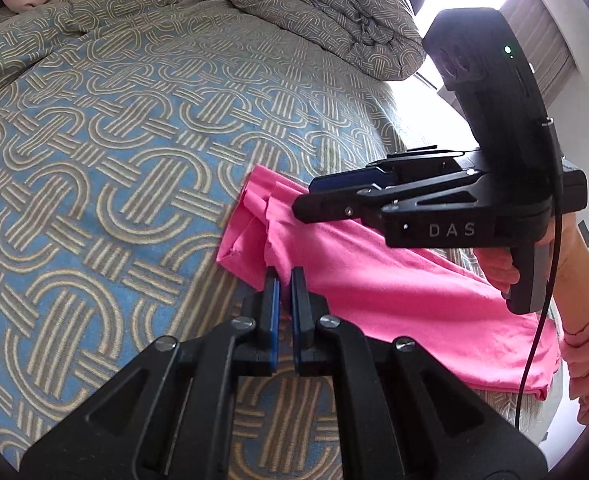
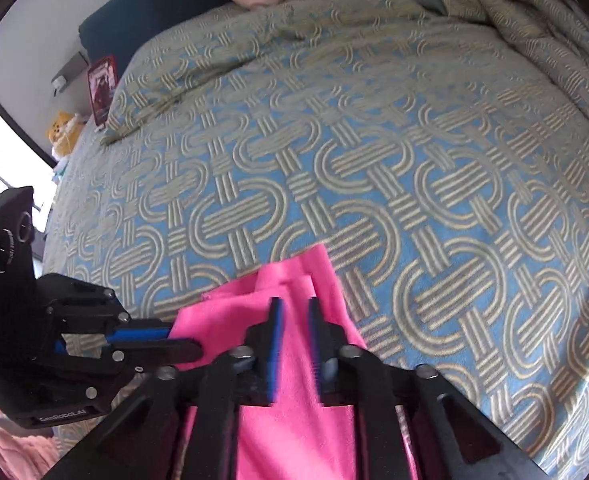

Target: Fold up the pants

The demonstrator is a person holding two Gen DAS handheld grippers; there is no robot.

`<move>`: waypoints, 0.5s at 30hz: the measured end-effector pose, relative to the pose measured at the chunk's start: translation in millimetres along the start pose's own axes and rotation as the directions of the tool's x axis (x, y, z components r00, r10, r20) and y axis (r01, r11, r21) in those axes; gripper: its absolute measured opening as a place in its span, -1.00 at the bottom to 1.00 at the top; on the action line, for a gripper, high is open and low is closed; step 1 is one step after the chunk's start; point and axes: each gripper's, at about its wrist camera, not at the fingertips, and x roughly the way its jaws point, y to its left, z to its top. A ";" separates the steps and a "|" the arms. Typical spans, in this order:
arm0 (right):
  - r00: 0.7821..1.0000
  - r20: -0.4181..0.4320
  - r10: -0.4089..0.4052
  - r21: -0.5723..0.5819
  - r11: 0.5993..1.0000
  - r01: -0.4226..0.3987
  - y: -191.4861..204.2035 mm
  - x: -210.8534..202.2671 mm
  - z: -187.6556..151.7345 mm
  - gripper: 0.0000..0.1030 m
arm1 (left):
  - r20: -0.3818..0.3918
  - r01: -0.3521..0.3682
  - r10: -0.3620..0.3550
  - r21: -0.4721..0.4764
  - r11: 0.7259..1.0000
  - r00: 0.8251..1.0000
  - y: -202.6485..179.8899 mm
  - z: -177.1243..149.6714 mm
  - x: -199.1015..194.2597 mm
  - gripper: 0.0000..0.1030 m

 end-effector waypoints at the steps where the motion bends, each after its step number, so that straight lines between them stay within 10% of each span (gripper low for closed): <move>1: 1.000 -0.013 -0.013 -0.012 1.000 0.013 2.2 4.4 0.1 -0.47 | -0.004 -0.003 0.003 -0.002 1.000 1.000 0.7 -1.1 1.3 -0.88; 4: 0.998 -0.051 -0.034 -0.018 0.999 0.033 4.0 19.1 -2.9 -0.50 | -0.015 0.004 -0.004 -0.020 1.000 1.000 3.2 -2.8 4.0 -0.88; 6: 0.999 -0.035 -0.022 0.005 1.000 0.022 3.7 19.5 -3.3 -0.96 | -0.013 0.013 -0.014 -0.031 0.999 1.000 4.9 -4.0 3.0 -0.88; 15: 0.993 0.114 -0.043 0.020 0.999 0.041 1.1 -23.6 13.2 -0.97 | 0.051 -0.004 0.006 -0.044 0.999 0.999 8.1 15.9 -5.2 -0.88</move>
